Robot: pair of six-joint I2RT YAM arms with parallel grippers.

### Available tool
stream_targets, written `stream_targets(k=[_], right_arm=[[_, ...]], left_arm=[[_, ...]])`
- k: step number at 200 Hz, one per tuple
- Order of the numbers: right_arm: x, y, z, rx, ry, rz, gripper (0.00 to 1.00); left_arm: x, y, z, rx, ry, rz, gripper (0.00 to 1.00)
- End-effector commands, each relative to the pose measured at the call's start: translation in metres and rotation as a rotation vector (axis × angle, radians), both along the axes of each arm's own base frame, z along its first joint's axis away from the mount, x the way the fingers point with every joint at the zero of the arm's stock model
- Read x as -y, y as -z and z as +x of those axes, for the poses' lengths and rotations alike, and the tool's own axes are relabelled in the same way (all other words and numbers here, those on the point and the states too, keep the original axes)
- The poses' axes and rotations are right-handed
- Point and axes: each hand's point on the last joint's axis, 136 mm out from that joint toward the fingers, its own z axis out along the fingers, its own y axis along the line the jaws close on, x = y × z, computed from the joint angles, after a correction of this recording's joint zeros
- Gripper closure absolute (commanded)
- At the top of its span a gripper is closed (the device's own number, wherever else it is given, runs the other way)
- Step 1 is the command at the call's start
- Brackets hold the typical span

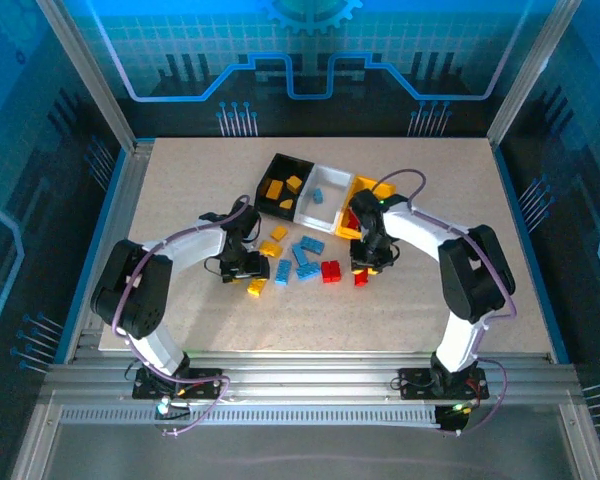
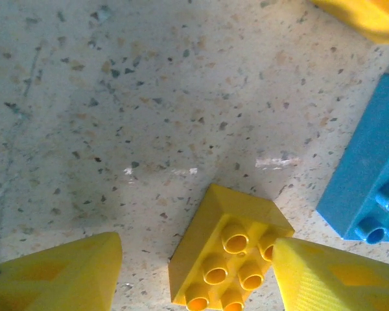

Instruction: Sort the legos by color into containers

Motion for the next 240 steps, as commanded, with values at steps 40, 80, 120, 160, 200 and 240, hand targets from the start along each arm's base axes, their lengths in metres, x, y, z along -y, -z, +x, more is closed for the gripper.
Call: stream_targets(k=[40,80,120,160,200,240], right_arm=[[0.014,-0.075,0.053,0.138,0.135,0.139,0.75],[0.025,-0.080,0.113,0.175,0.161,0.137,0.75],[0.035,-0.067,0.161,0.177,0.195,0.128,0.76],[0.047,-0.060,0.186,0.167,0.240,0.144,0.67],[0.056,-0.084,0.180,0.204,0.252,0.160,0.47],[0.052,-0.104,0.137,0.221,0.233,0.185,0.44]], left_arm=[[0.003,0.012,-0.013,-0.043,0.036,0.007,0.32],[0.009,-0.014,-0.008,0.013,0.025,-0.040,0.24],[0.011,-0.033,-0.009,0.051,0.025,-0.071,0.23],[0.013,-0.025,-0.022,0.030,0.055,-0.073,0.23],[0.016,-0.013,-0.023,0.014,0.108,-0.040,0.28],[0.017,0.006,-0.021,-0.027,0.155,-0.001,0.34]])
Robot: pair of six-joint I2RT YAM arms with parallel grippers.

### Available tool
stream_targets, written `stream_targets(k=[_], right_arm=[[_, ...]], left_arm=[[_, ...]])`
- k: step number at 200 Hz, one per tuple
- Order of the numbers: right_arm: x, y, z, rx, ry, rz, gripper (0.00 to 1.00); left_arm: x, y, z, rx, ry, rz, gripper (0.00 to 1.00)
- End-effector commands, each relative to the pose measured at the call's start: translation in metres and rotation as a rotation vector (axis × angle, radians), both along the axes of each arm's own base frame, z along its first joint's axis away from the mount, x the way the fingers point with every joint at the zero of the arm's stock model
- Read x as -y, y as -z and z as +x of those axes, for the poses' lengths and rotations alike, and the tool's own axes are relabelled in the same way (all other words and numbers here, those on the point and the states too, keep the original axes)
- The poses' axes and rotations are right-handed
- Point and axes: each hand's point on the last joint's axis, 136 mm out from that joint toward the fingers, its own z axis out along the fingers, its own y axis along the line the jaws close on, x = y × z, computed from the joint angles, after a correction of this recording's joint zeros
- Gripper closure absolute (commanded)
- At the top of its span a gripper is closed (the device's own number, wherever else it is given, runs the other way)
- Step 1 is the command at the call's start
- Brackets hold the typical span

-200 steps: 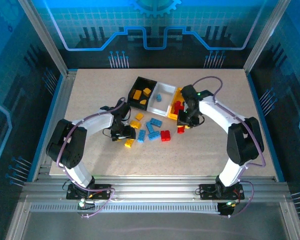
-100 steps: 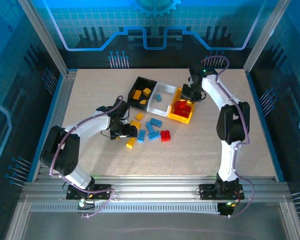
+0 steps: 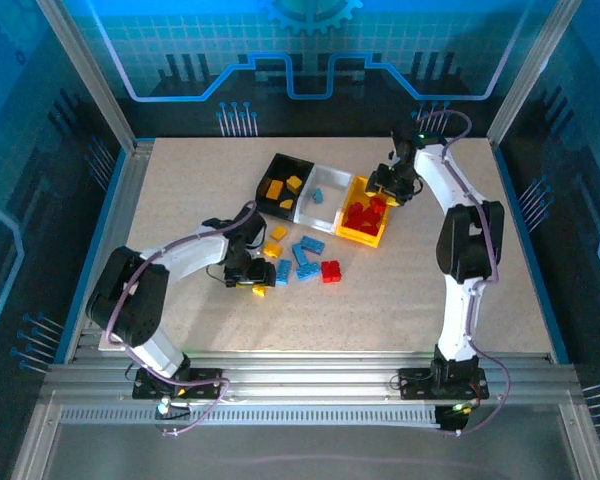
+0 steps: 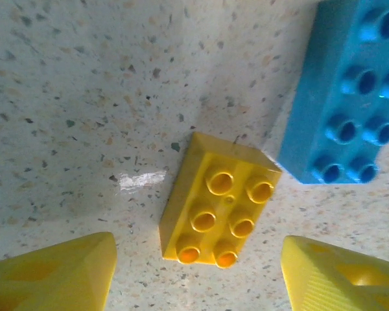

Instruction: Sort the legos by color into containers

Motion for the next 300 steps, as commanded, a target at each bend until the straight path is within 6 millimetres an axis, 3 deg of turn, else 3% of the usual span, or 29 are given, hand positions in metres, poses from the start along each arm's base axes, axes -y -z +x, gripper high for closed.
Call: stream_targets(k=[1,55,95,141,200,228,252,282,300], right_arm=[[-0.005,-0.033,-0.032,0.040,-0.019,0.036,0.44],[-0.039,-0.008,-0.114,-0.046,-0.160,0.012,0.43],[-0.074,0.023,-0.149,-0.120,-0.295,-0.047,0.43],[-0.104,0.051,-0.153,-0.165,-0.401,-0.110,0.42],[-0.113,0.075,-0.151,-0.208,-0.433,-0.120,0.43],[-0.109,0.085,-0.157,-0.231,-0.424,-0.131,0.44],[-0.090,0.090,-0.168,-0.254,-0.390,-0.156,0.46],[-0.063,0.077,-0.186,-0.245,-0.353,-0.176,0.47],[-0.058,0.067,-0.199,-0.236,-0.341,-0.162,0.46]], left_arm=[[0.001,0.009,-0.001,-0.023,0.054,0.026,0.35],[-0.003,0.030,0.002,-0.062,0.056,0.072,0.46],[0.000,0.028,0.005,-0.062,0.049,0.068,0.58],[-0.006,0.014,-0.001,-0.041,0.024,0.068,0.65],[-0.011,-0.031,0.006,0.056,-0.023,0.043,0.64],[-0.012,-0.058,0.029,0.121,-0.056,0.015,0.64],[-0.010,-0.082,0.061,0.182,-0.085,-0.017,0.64],[0.003,-0.103,0.111,0.237,-0.080,-0.031,0.63],[0.016,-0.108,0.141,0.255,-0.075,-0.047,0.63]])
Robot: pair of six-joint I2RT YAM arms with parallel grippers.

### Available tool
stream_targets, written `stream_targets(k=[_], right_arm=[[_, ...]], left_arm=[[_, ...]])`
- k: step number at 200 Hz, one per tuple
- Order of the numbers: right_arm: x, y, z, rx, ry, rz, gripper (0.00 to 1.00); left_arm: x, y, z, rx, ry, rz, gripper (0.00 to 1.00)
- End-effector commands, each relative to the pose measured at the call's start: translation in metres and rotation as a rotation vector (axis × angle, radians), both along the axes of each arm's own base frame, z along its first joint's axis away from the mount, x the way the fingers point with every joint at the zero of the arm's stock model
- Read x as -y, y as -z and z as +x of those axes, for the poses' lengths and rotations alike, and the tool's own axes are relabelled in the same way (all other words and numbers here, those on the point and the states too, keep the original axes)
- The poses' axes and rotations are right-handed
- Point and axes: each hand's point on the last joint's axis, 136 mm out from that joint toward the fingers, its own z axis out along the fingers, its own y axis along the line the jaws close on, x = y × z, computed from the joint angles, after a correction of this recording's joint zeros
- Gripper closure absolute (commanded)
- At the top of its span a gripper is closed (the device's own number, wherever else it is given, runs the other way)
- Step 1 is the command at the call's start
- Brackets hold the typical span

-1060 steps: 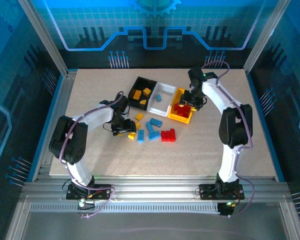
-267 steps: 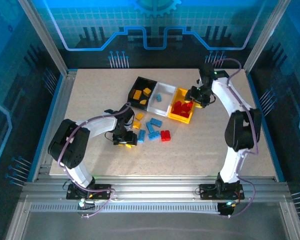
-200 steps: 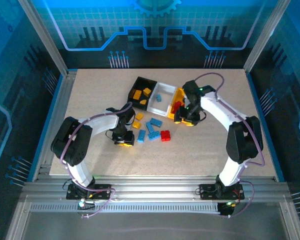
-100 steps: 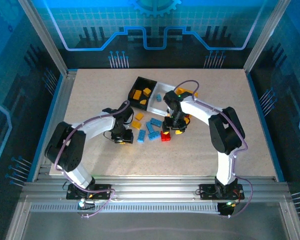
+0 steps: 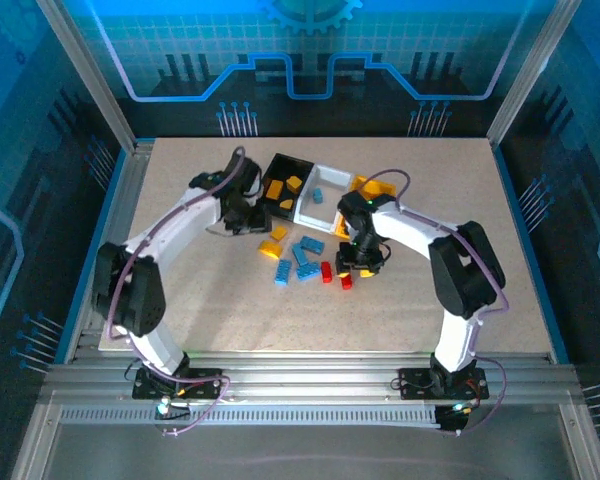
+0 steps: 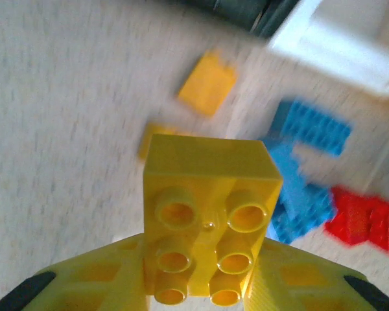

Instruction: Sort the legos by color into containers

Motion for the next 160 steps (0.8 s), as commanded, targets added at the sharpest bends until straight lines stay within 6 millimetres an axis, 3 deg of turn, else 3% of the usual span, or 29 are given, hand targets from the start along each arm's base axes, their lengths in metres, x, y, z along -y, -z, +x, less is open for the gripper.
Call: stream_targets(k=[1,52,83,120,160], right_arm=[[0.018,-0.012,-0.018,-0.002,0.029,-0.031,0.46],[0.011,-0.025,-0.040,0.004,0.038,-0.011,0.41],[0.012,-0.028,-0.047,-0.001,0.036,-0.027,0.39],[0.017,-0.025,-0.048,-0.001,0.045,-0.049,0.38],[0.011,-0.018,-0.041,-0.010,0.049,-0.053,0.37]], left_arm=[[0.011,0.002,0.026,-0.019,0.013,0.000,0.63],[0.034,0.017,0.100,0.017,0.008,0.004,0.61],[0.030,0.030,0.131,0.028,-0.008,0.047,0.61],[0.014,0.037,0.155,0.045,-0.065,0.048,0.59],[0.013,0.045,0.154,0.011,-0.064,0.022,0.39]])
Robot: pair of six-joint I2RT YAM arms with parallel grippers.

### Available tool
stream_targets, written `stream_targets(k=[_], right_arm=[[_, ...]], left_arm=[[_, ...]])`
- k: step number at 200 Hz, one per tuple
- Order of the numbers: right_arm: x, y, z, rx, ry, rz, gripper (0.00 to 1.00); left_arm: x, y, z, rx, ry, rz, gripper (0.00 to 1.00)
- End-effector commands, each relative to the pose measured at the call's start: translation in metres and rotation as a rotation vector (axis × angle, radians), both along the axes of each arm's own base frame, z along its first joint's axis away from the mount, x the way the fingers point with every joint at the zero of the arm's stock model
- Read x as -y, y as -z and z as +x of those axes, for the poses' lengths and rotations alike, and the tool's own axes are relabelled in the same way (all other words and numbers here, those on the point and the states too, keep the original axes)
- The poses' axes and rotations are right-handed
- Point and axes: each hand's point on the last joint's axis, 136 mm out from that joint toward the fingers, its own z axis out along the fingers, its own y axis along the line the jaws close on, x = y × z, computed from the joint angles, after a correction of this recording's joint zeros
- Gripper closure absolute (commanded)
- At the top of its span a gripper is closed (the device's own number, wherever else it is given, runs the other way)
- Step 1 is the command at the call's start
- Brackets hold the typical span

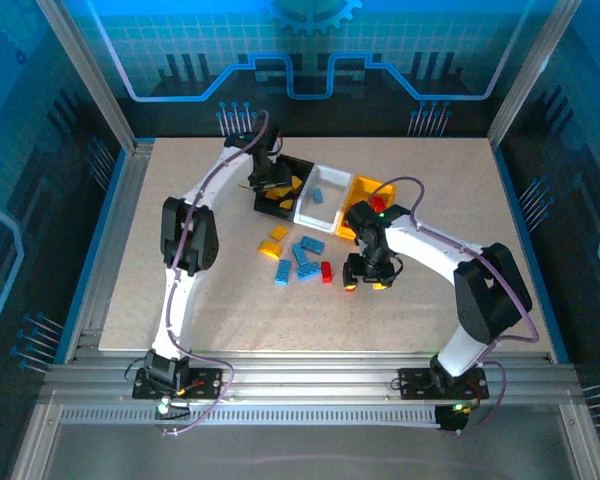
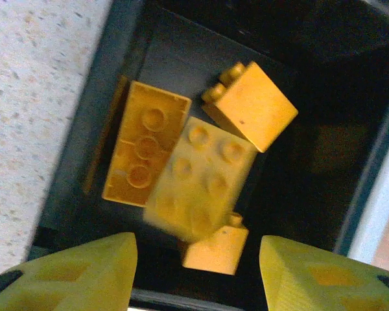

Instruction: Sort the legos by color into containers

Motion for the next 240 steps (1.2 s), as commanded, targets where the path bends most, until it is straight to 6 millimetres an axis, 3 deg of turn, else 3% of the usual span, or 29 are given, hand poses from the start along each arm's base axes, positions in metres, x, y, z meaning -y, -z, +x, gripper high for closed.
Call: stream_targets(k=[1,31,74,116,150,197,240], right_arm=[[-0.001,0.003,-0.001,-0.017,0.009,-0.026,0.37],[-0.008,0.010,0.007,-0.021,0.010,-0.020,0.38],[-0.017,0.023,0.018,-0.028,0.003,-0.018,0.40],[-0.030,0.034,0.030,-0.034,-0.023,-0.013,0.43],[-0.028,0.044,0.034,-0.042,-0.034,-0.039,0.53],[-0.024,0.025,0.039,0.001,-0.049,-0.037,0.72],[-0.019,-0.018,0.040,0.065,-0.049,-0.006,0.73]], left_arm=[[-0.001,0.002,-0.006,-0.035,0.012,-0.002,0.39],[0.001,-0.014,-0.022,-0.030,0.035,-0.017,0.36],[-0.003,-0.039,-0.070,-0.021,0.072,-0.006,0.36],[-0.016,-0.034,-0.132,-0.054,0.064,-0.010,0.35],[-0.021,-0.018,-0.178,-0.100,0.066,-0.001,0.36],[-0.018,0.002,-0.212,-0.147,0.065,-0.003,0.36],[-0.013,0.007,-0.220,-0.159,0.078,0.002,0.36]])
